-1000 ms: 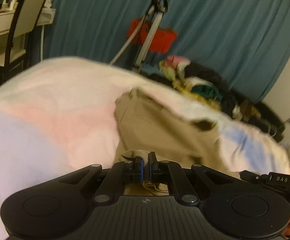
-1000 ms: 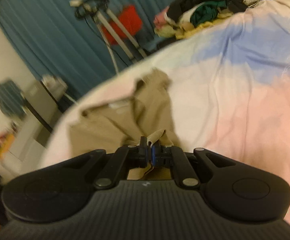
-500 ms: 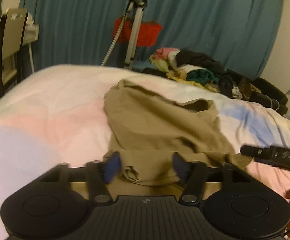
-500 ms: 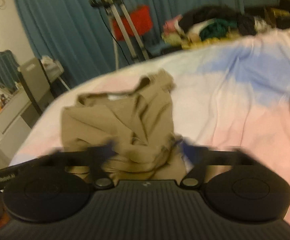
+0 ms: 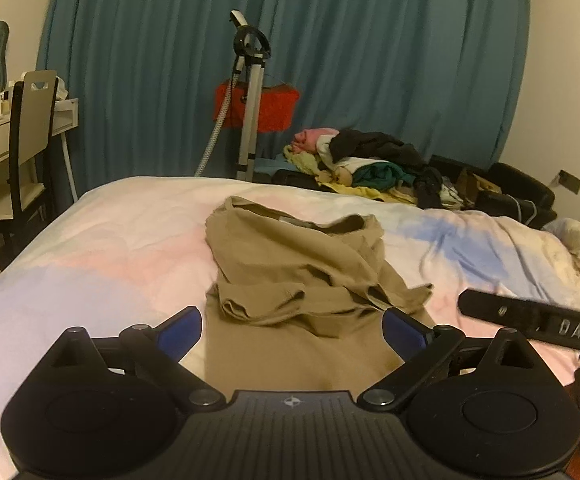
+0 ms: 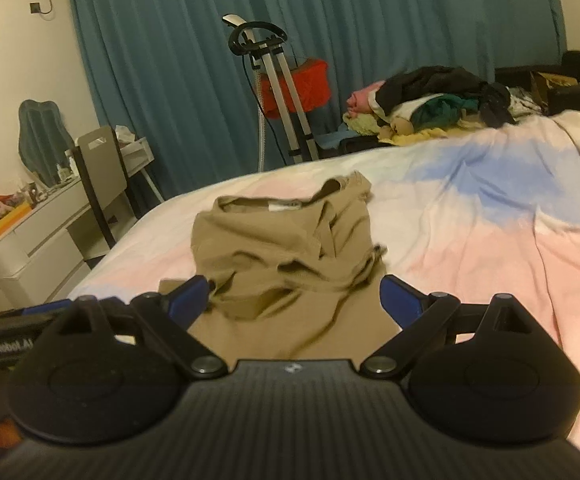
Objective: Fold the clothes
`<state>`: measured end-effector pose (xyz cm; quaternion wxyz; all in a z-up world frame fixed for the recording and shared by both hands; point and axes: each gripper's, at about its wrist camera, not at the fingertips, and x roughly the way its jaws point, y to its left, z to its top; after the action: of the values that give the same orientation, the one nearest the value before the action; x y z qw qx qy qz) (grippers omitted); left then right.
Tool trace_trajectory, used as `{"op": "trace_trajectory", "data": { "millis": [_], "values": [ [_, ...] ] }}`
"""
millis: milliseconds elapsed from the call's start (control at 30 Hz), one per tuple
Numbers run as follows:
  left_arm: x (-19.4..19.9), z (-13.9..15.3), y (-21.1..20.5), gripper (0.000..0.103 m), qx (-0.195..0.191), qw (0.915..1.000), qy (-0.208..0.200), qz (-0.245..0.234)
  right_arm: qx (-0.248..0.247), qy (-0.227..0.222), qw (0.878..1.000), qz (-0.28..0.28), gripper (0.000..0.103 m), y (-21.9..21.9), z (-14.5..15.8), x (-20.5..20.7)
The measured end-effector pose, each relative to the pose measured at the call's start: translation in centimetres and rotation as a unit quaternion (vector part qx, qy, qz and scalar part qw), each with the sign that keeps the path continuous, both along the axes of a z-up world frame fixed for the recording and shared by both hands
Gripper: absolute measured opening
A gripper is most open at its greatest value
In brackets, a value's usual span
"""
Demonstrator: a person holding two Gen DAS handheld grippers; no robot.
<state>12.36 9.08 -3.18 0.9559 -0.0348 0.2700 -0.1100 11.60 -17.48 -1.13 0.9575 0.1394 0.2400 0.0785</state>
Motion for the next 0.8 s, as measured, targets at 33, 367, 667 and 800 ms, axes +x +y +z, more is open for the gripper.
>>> {"op": "trace_trajectory", "data": {
  "millis": [33, 367, 667, 800],
  "values": [
    [-0.5, 0.1, -0.1, 0.098, -0.001, 1.0000, 0.004, -0.004, 0.003, 0.004, 1.000, -0.002, 0.094, 0.0, -0.1, -0.5],
    [-2.1, -4.9, 2.1, 0.092, -0.156, 0.9749, 0.159, -0.004, 0.270, 0.110, 0.956, -0.043, 0.093, -4.3, -5.2, -2.9],
    [2.1, -12.5, 6.0, 0.082, -0.327, 0.8939, 0.293, 0.090, 0.400, 0.223, 0.886, -0.069, 0.075, -4.4, -12.2, -0.7],
    [2.5, -12.7, 7.3, 0.054, -0.348, 0.8886, 0.266, 0.136, 0.432, 0.205, 0.872, -0.104, 0.058, -5.2, -13.4, 0.0]
  ]
}}
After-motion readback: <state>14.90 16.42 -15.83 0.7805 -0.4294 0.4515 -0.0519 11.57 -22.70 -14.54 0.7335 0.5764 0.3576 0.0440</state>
